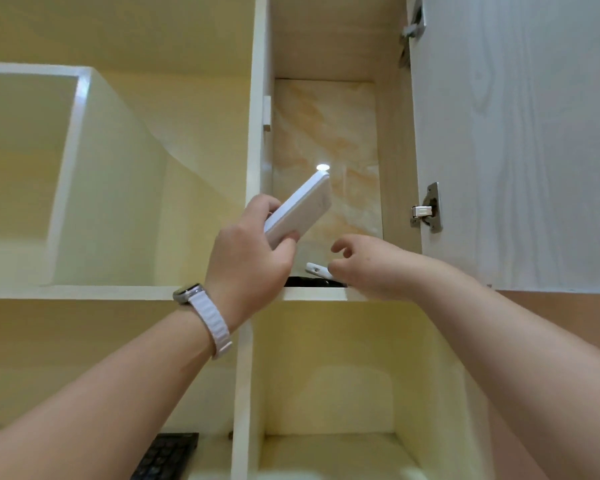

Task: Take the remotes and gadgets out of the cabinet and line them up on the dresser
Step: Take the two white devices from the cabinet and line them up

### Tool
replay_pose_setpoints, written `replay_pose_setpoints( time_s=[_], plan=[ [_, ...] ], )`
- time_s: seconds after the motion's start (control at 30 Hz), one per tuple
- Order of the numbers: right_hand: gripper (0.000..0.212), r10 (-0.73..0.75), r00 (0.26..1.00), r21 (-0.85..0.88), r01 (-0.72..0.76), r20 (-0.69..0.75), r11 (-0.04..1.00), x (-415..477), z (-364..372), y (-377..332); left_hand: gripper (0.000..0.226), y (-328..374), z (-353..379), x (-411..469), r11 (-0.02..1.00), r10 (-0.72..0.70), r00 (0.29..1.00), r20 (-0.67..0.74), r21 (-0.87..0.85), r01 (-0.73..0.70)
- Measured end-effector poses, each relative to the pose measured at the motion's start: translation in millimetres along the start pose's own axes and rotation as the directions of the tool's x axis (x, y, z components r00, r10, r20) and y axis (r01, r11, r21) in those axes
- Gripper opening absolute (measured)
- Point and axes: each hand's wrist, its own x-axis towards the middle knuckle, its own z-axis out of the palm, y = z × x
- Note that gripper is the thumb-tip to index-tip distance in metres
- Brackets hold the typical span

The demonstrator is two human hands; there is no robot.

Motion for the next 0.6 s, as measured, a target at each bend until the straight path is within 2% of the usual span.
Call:
replay_pose_setpoints(
  time_s=[0.1, 0.13, 0.2, 0.27, 0.37, 0.6],
  plan=[
    [0.070, 0.050, 0.988, -0.210, -0.018, 0.147, 0.978, 19, -2, -4, 0.027, -7, 4, -4, 0.996, 0.042, 0.994, -0.105, -0.070, -0.050],
    [0.070, 0.070, 0.979, -0.276, -0.015, 0.190, 0.961, 24, 0, -2, 0.027, -9, 6, -5, 0.994, 0.067, 0.988, -0.141, -0.075, -0.078],
    [0.056, 0.094, 0.965, -0.342, -0.005, 0.246, 0.940, 33, 3, 3, 0.026, -16, 10, -6, 0.991, 0.105, 0.972, -0.210, -0.064, -0.121],
    [0.045, 0.091, 0.962, -0.334, 0.000, 0.257, 0.942, 40, 8, 9, 0.026, -18, 13, -8, 0.984, 0.145, 0.952, -0.269, -0.062, -0.167],
    [0.042, 0.074, 0.967, -0.305, 0.004, 0.244, 0.952, 45, 11, 12, 0.025, -19, 14, -8, 0.973, 0.198, 0.931, -0.307, -0.050, -0.223],
    [0.024, -0.001, 0.990, -0.217, 0.032, 0.142, 0.976, 43, 12, 13, 0.028, -19, 14, -9, 0.984, 0.160, 0.945, -0.286, -0.034, -0.176]
  ],
)
